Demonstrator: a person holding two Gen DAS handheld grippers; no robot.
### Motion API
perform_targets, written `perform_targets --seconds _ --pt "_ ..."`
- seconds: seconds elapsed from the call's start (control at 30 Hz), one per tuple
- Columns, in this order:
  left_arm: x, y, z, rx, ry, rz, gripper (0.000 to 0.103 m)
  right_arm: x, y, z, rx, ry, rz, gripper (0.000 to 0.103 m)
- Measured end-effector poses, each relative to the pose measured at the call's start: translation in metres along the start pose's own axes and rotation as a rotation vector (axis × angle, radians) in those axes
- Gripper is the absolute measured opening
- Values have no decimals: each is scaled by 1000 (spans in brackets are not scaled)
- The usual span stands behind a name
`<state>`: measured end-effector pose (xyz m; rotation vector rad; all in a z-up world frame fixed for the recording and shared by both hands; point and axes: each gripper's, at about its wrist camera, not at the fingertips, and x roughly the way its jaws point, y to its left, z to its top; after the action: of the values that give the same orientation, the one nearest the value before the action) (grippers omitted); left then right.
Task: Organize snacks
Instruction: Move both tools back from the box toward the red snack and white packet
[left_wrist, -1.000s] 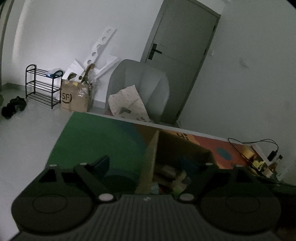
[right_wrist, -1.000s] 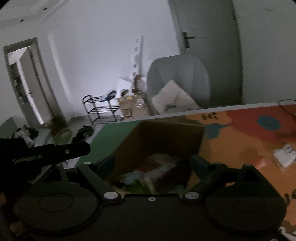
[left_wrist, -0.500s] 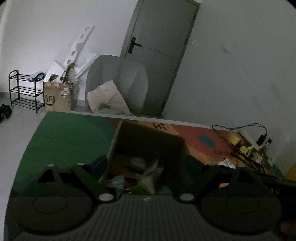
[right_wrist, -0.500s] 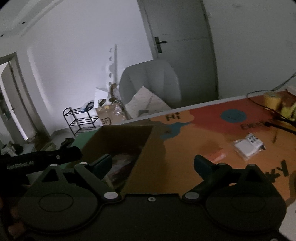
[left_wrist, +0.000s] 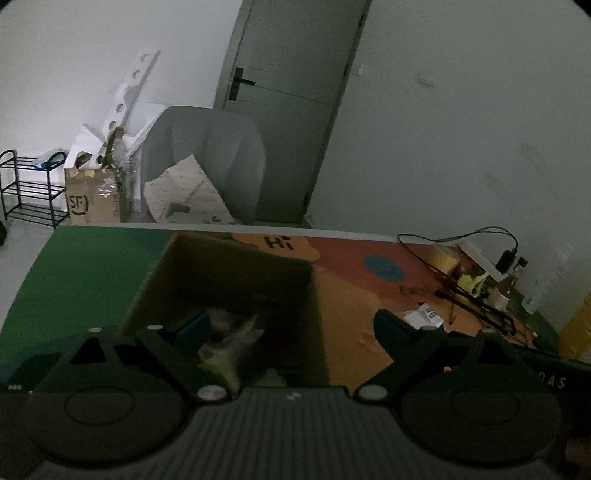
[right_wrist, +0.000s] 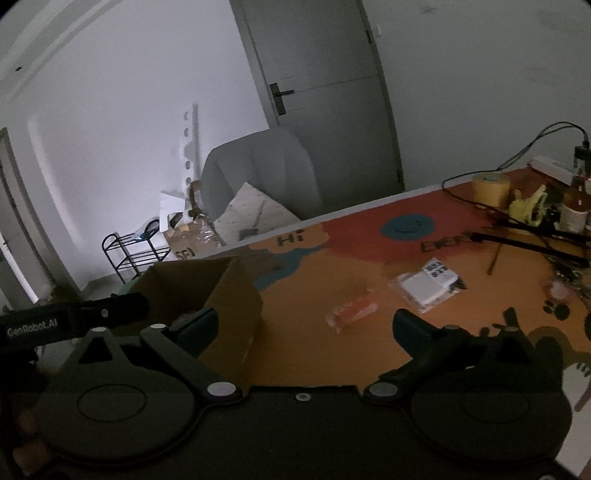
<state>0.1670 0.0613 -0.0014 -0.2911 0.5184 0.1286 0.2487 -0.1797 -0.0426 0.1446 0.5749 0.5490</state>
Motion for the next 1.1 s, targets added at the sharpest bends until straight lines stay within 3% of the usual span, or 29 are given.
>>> perform_targets --seconds 1.1 --pt "72 -91 -17 96 100 -77 98 10 -109 -11 125 28 -85 103"
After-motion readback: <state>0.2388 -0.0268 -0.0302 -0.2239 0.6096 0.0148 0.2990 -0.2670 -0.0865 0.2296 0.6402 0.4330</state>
